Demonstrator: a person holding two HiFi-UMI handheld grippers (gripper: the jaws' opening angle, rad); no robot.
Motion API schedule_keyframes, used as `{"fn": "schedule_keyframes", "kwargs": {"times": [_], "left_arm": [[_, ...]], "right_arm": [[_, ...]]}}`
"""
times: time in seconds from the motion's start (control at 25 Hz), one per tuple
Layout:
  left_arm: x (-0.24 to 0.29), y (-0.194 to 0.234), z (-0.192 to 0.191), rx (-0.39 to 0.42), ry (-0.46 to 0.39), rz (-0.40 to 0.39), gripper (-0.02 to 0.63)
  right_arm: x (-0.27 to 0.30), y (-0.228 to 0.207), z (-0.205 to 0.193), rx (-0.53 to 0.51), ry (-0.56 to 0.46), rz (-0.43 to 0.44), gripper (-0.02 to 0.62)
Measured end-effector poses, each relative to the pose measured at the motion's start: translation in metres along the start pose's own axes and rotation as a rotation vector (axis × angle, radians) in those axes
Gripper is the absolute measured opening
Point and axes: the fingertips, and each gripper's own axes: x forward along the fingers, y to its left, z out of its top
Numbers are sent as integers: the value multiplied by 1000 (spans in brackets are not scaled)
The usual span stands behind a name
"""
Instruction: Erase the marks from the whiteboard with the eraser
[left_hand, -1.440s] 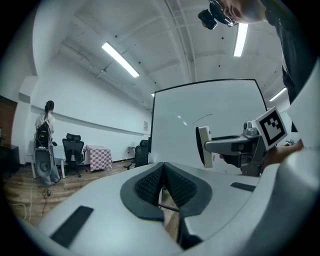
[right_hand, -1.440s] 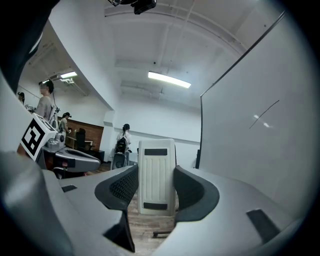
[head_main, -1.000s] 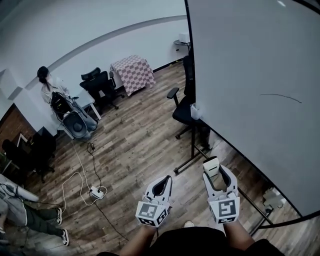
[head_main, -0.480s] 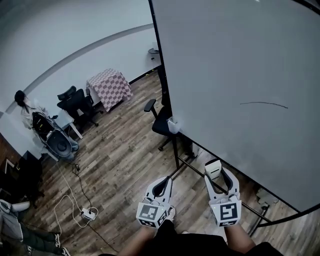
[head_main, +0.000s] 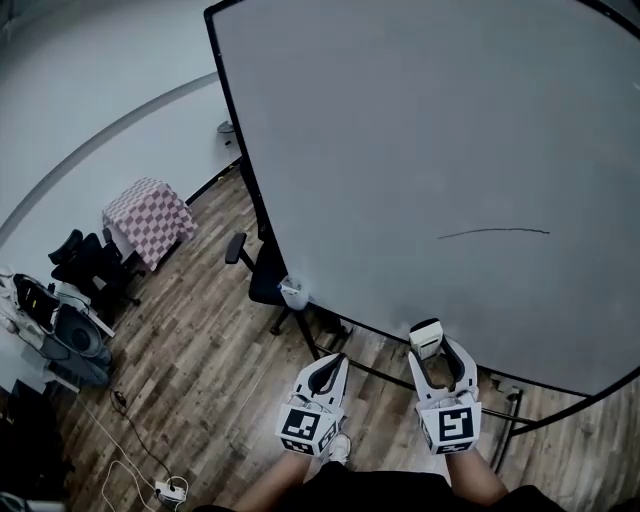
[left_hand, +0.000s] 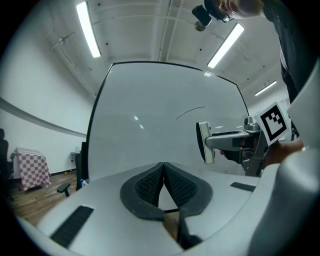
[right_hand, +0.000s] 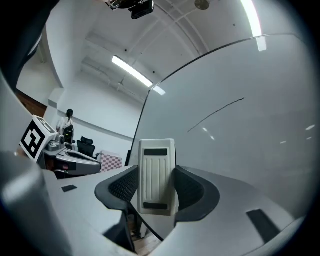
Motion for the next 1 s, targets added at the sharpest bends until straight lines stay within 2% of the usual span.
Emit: {"fn": "schedule_keyframes", "kwargs": {"times": [0.16,0.4,0.56,0.72,0.84,1.0], "left_arm": [[38,8,-6,-6,2,-127,19],[89,13,-9,26,-11,-299,18],[119,2,-9,44,-31,-406,18],[135,-5,-7,73,-44,-463,18],[140,-14,-1,64,-52,-491,19],[142,-29,10,72,-70,-521,19]], "right_arm": [[12,-19,-17,7,53,-128,247],[20,-46,-16,3,55,-314,247],[18,-65,-18,-49,72,-418,247],[21,-74,-4,-128,62,-461,247],[14,-84,5,-159,66,-492,247],[3,-101,27,-187,21,-535,247]]}}
